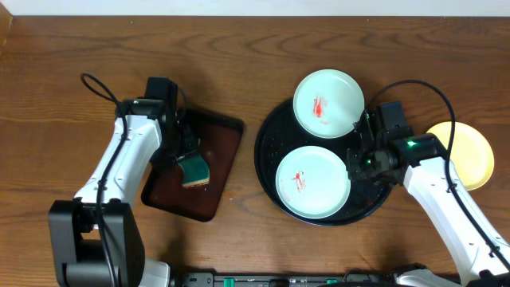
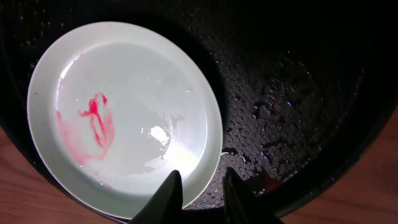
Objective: Clean dirty plates on tray and stack at the side
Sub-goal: 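Grasp the sponge again with the left gripper on the dark-red tray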
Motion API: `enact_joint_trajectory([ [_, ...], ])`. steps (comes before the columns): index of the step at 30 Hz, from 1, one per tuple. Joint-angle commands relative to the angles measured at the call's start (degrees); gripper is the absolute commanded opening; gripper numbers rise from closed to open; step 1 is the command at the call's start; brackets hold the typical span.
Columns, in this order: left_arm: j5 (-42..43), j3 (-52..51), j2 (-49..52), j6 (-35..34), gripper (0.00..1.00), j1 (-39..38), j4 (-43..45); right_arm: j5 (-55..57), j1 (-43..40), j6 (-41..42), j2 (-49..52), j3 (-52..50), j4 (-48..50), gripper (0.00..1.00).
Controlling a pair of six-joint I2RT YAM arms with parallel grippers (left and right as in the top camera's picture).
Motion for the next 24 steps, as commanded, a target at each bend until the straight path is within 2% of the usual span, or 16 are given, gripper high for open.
enact_joint_trajectory([
  [1, 0.8, -4.8, 0.3, -3.6, 0.59, -0.4, 1.7, 0.0, 0.4, -0.2, 0.0, 0.2, 0.0, 0.22],
  [5, 2.3, -11.2, 0.3, -4.5, 0.58, -0.5, 8.2, 0.0, 0.4, -0.2, 0.0, 0.2, 0.4, 0.23],
  [9, 2.9, -17.0, 0.3, -4.5, 0.45, -0.5, 15.7, 0.0, 0.4, -0.2, 0.0, 0.2, 0.4, 0.23],
  [11, 2.8, -19.1, 0.3, -4.3, 0.31, -0.5, 18.9, 0.0, 0.4, -0.2, 0.0, 0.2, 0.4, 0.23],
  [13, 2.8, -20.0, 0.3, -4.0, 0.08, -0.5, 20.1, 0.0, 0.4, -0.2, 0.0, 0.2, 0.4, 0.22],
  [19, 2.9, -16.5, -0.1, -3.8, 0.1, -0.4, 16.6, 0.0, 0.4, -0.2, 0.0, 0.2, 0.2, 0.22],
  [20, 2.9, -15.0, -0.4, -3.8, 0.17, -0.4, 15.0, 0.0, 0.4, -0.2, 0.0, 0.2, 0.0, 0.22],
  [22, 2.9, -12.0, -1.0, -3.8, 0.39, -0.4, 11.9, 0.0, 0.4, -0.2, 0.0, 0.2, -0.2, 0.22],
  [24, 2.8, -9.0, -1.6, -3.4, 0.5, -0.4, 9.0, 0.0, 0.4, -0.2, 0.0, 0.2, -0.3, 0.22],
])
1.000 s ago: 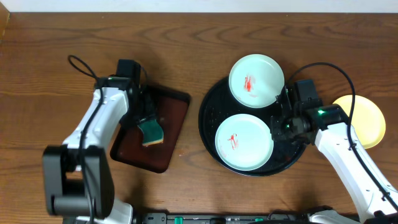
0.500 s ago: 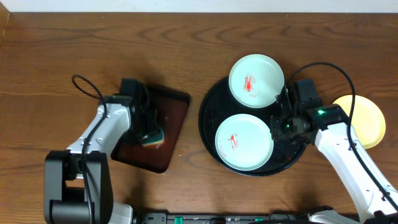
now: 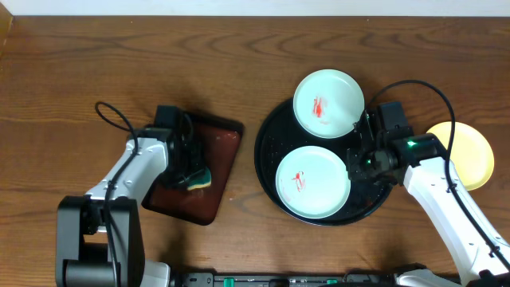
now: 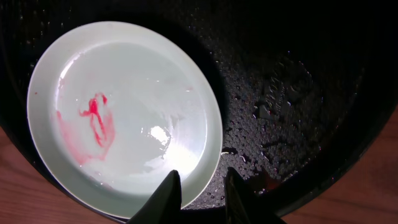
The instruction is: Clean dirty plates on tray and stack at the side
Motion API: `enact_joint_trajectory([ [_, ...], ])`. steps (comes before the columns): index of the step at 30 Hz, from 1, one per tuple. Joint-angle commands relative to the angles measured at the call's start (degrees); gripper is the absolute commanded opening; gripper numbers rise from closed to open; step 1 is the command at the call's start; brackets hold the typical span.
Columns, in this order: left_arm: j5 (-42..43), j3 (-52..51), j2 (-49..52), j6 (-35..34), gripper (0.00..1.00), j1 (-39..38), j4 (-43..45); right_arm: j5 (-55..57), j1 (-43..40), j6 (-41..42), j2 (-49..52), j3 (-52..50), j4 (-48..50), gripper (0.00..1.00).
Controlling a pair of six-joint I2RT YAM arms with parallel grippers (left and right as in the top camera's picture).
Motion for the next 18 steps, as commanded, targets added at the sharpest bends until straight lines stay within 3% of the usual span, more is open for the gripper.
enact_joint_trajectory([
  [1, -1.3, 5.8, -0.9, 1.2, 0.51, 0.2, -3.4, 0.0, 0.4, -0.2, 0.0, 0.2, -0.2, 0.22],
  [7, -1.6, 9.9, -2.0, 3.7, 0.54, 0.2, -5.8, 0.0, 0.4, -0.2, 0.0, 0.2, -0.2, 0.22],
  [14, -10.8, 6.1, -0.2, 3.7, 0.55, 0.2, -3.1, 0.0, 0.4, -0.1, 0.0, 0.2, -0.2, 0.22],
  [18, -10.7, 3.9, 2.0, 3.7, 0.43, 0.2, -0.3, 0.0, 0.4, -0.1, 0.0, 0.2, -0.2, 0.22],
])
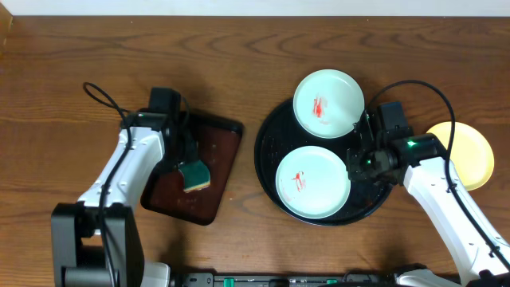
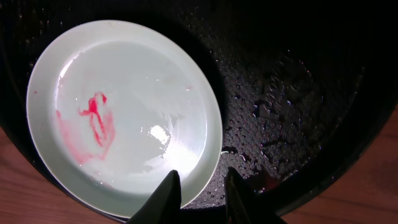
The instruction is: Clean dirty plates on tray and stack at the side
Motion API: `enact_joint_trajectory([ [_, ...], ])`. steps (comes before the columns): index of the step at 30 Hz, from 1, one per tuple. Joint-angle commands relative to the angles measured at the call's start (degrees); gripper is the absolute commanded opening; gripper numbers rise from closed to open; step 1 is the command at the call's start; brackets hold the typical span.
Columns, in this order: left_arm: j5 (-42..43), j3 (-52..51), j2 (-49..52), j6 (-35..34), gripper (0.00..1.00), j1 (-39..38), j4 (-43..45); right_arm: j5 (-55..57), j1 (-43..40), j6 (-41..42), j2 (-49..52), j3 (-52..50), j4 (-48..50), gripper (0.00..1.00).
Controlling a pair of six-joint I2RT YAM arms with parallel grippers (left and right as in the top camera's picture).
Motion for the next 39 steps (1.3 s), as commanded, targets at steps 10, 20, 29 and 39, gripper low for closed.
enact_joint_trajectory([
  [10, 2.9, -3.1, 4.2, -0.9, 0.39, 0.1, 4.2, -0.3, 0.4, -0.2, 0.0, 0.2, -0.4, 0.23],
  [20, 3.8, -3.1, 5.3, -1.0, 0.08, 0.1, 6.4, -0.3, 0.4, -0.2, 0.0, 0.2, -0.9, 0.22],
  [29, 3.9, 1.1, 3.4, -0.8, 0.08, 0.2, 0.3, -0.3, 0.4, -0.2, 0.0, 0.2, -1.3, 0.23],
  [39, 3.6, 5.7, -2.1, 1.2, 0.17, 0.1, -6.3, -0.3, 0.4, -0.2, 0.0, 0.2, -1.6, 0.24],
])
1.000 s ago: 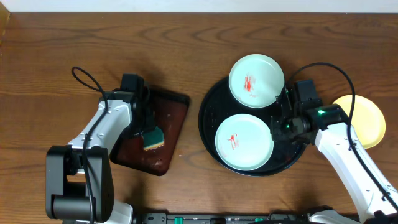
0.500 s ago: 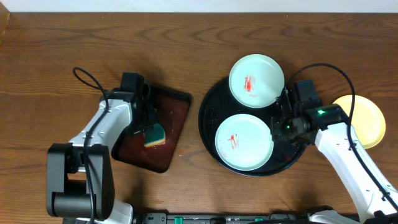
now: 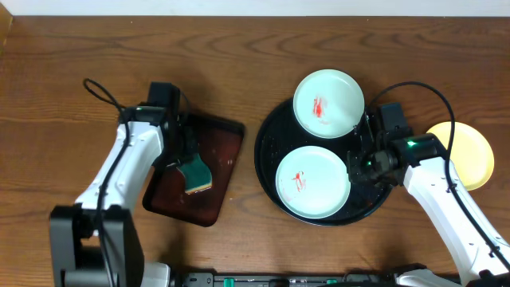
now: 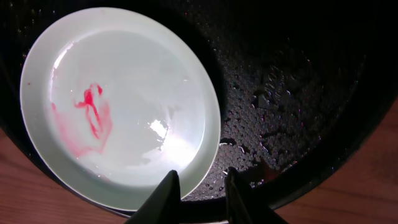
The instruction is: Clean dirty plates on tray and stack at the side
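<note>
Two pale green plates with red smears lie on the round black tray (image 3: 267, 155), one at the back (image 3: 328, 100) and one at the front (image 3: 312, 182). My right gripper (image 3: 356, 163) is at the front plate's right rim. In the wrist view the front plate (image 4: 118, 106) fills the left side, and the right gripper (image 4: 200, 179) stands open, one finger over the plate's edge and the other over the wet tray. My left gripper (image 3: 185, 159) is shut on a green and yellow sponge (image 3: 194, 174) over the brown tray.
The brown rectangular tray (image 3: 219, 147) lies left of the black tray. A yellow plate (image 3: 468, 151) rests on the wooden table at the far right, partly behind my right arm. Water beads cover the black tray floor (image 4: 286, 87).
The left arm has shifted a little, with the sponge still over the middle of the brown tray. In the right wrist view the plate sits slightly higher and further left.
The left gripper held the sponge over the brown tray at every moment, a little nearer the tray's front right at 1.9 s ago and back by 1.3 s ago. The right gripper has stayed open at the front plate's right rim. Both plates keep their red smears.
</note>
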Motion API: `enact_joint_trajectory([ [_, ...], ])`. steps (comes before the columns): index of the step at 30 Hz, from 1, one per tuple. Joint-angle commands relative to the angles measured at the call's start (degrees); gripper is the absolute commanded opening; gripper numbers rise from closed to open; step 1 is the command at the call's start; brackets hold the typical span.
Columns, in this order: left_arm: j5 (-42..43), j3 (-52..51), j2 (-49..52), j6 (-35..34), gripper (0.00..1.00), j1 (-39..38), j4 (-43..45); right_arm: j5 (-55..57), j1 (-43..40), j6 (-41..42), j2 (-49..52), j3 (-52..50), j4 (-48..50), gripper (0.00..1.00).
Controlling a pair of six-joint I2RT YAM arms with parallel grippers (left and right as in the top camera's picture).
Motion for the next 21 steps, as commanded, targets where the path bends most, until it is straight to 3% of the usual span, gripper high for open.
enact_joint_trajectory([
  [1, -0.9, 0.3, -0.6, 1.0, 0.17, 0.1, -0.2, -0.3, 0.4, -0.2, 0.0, 0.2, 0.0, 0.24],
  [4, 0.0, -0.7, 0.2, 0.1, 0.43, 0.1, -0.6, -0.3, 0.4, -0.2, 0.0, 0.2, -0.2, 0.24],
  [5, 0.3, -1.2, 0.4, -0.7, 0.47, 0.1, -0.9, -0.3, 0.4, -0.2, 0.0, 0.2, -0.3, 0.24],
  [10, 0.3, -6.6, 0.5, -3.3, 0.51, 0.0, 3.5, -0.3, 0.4, -0.2, 0.0, 0.2, -0.5, 0.25],
  [17, 1.1, -17.7, 0.7, -5.7, 0.48, 0.0, 17.2, -0.3, 0.4, -0.1, 0.0, 0.2, -0.5, 0.25],
  [21, 1.0, -20.2, 1.5, -5.7, 0.2, 0.0, 20.4, -0.3, 0.4, -0.2, 0.0, 0.2, -0.5, 0.24],
])
